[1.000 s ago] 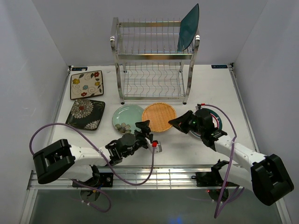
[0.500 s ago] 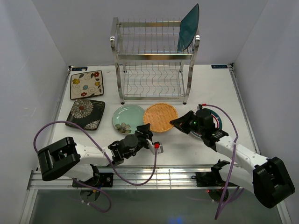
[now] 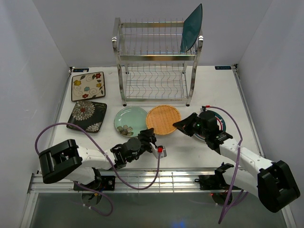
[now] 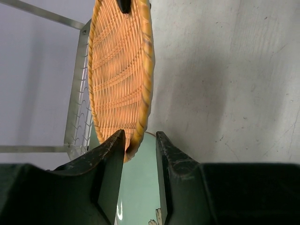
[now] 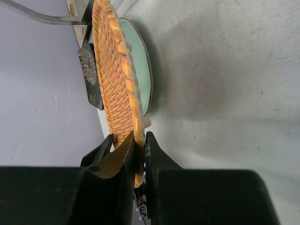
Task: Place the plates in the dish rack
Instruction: Insert the plate into the dish rack.
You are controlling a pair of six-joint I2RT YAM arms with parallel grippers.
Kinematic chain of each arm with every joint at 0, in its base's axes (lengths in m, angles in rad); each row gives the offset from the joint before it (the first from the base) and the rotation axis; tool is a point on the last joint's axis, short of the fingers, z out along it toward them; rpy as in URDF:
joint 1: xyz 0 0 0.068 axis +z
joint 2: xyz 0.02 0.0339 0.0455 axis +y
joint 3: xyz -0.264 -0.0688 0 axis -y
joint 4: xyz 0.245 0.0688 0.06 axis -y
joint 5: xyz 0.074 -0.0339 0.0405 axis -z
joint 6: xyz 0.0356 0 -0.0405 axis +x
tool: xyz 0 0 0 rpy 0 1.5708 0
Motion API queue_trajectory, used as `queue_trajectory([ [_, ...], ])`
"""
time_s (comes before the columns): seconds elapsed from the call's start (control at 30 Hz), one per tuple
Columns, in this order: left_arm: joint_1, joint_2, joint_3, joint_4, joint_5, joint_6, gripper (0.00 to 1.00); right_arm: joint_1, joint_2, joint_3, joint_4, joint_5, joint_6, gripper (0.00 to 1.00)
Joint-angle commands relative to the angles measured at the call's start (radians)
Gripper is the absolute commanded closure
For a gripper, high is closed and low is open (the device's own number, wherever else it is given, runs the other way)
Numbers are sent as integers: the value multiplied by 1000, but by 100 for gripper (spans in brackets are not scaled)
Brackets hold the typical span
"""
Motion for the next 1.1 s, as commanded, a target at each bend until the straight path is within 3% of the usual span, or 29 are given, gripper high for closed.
queue_trajectory([
  [0.0,-12,10,8,16,-9,5,57,2,-3,59,65,-35,-2,92],
  [0.13,-14,28,19,21,-27,10,70,2,4,64,69,-35,-3,92],
  [0.43,-15,40,22,30,-43,13,85,2,20,69,79,-50,-9,92],
  [0.53,-18,63,30,33,-58,15,100,2,27,69,88,-55,-9,92],
  [0.7,-24,82,22,72,-80,39,100,2,58,82,98,-84,-11,92],
  [0.97,-26,72,24,127,-130,48,100,2,83,92,118,-98,-22,79],
  [1.07,-26,74,33,150,-156,48,100,2,75,87,119,-87,-17,68],
])
